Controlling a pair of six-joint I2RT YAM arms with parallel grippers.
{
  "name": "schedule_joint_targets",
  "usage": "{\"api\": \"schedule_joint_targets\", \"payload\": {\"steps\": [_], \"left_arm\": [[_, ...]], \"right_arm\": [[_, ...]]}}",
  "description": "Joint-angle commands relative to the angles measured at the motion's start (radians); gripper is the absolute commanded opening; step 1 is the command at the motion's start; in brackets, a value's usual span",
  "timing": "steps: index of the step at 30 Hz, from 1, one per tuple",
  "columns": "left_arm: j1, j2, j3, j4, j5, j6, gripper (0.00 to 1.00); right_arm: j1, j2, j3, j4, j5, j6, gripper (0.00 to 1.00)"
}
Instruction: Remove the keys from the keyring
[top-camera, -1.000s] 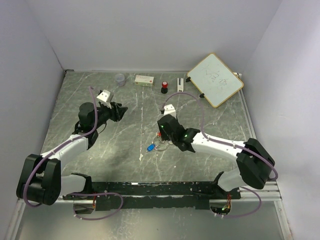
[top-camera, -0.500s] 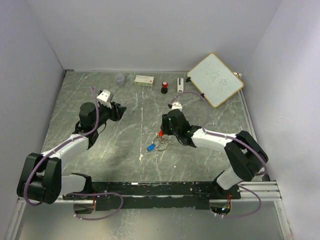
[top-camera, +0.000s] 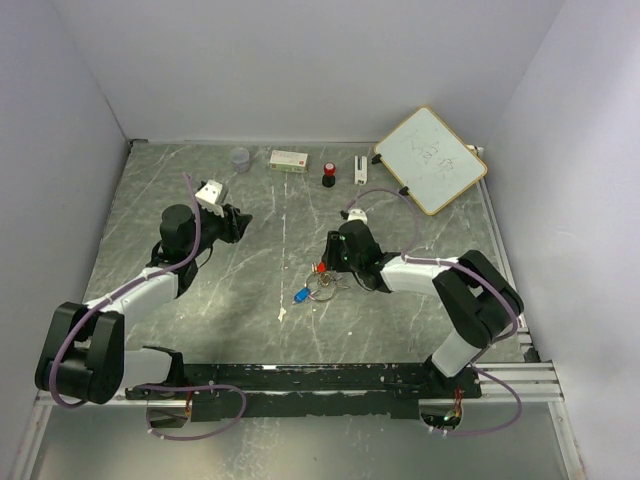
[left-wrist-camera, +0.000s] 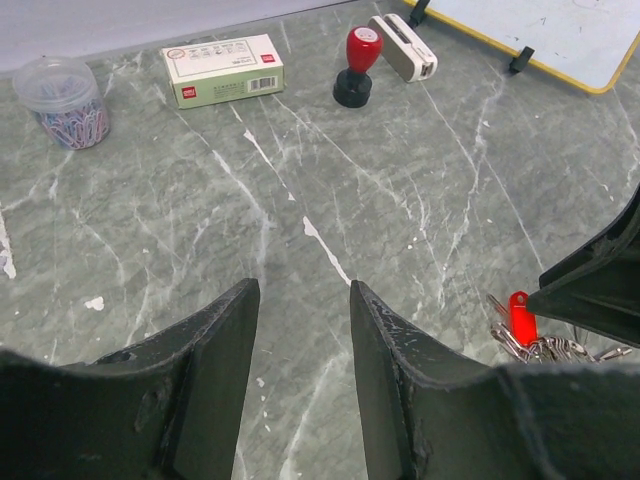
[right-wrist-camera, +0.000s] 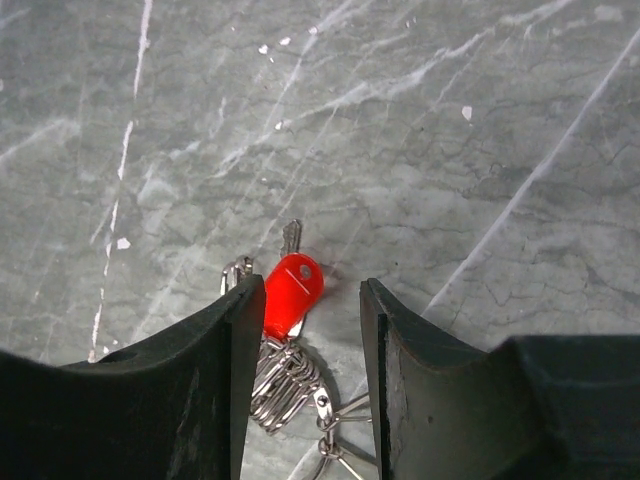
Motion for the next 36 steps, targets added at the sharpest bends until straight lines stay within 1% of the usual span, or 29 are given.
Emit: {"api": "schedule_joint_targets", "payload": {"steps": [1, 13, 21, 24, 26, 27, 31, 36], "left_arm": [[-0.005, 0.008, 0.007, -0.007, -0.021, 0.016, 0.52], [-0.006, 0.016, 0.01, -0.015, -0.033, 0.022, 0.52], [-0.006, 0.007, 0.013, -0.027, -0.049, 0.028, 0.52], [-0.006, 0.004, 0.013, -0.029, -0.055, 0.029, 0.52], [-0.006, 0.001, 0.013, -0.032, -0.059, 0.031, 0.52], [-0.006, 0.0, 0.013, -0.033, -0.062, 0.031, 0.52], [-0.006, -0.005, 0.011, -0.036, -0.072, 0.032, 0.52], [-0.006, -0.01, 0.01, -0.036, -0.07, 0.032, 0.52]], "right_arm": [[-0.013, 0.025, -0.019, 0.053, -0.033, 0.016, 0.43], [-0.018, 0.074, -0.015, 0.08, -0.084, 0.024, 0.43], [-0.018, 0.099, -0.007, 0.077, -0.113, 0.027, 0.4], [-0.018, 0.107, -0.005, 0.074, -0.122, 0.029, 0.33], [-0.017, 0.112, -0.003, 0.07, -0.126, 0.029, 0.27], [-0.018, 0.114, -0.002, 0.066, -0.128, 0.028, 0.23], [-0.017, 0.12, 0.001, 0.05, -0.127, 0.026, 0.0], [-0.017, 0.12, 0.005, 0.04, -0.123, 0.012, 0.0]]}}
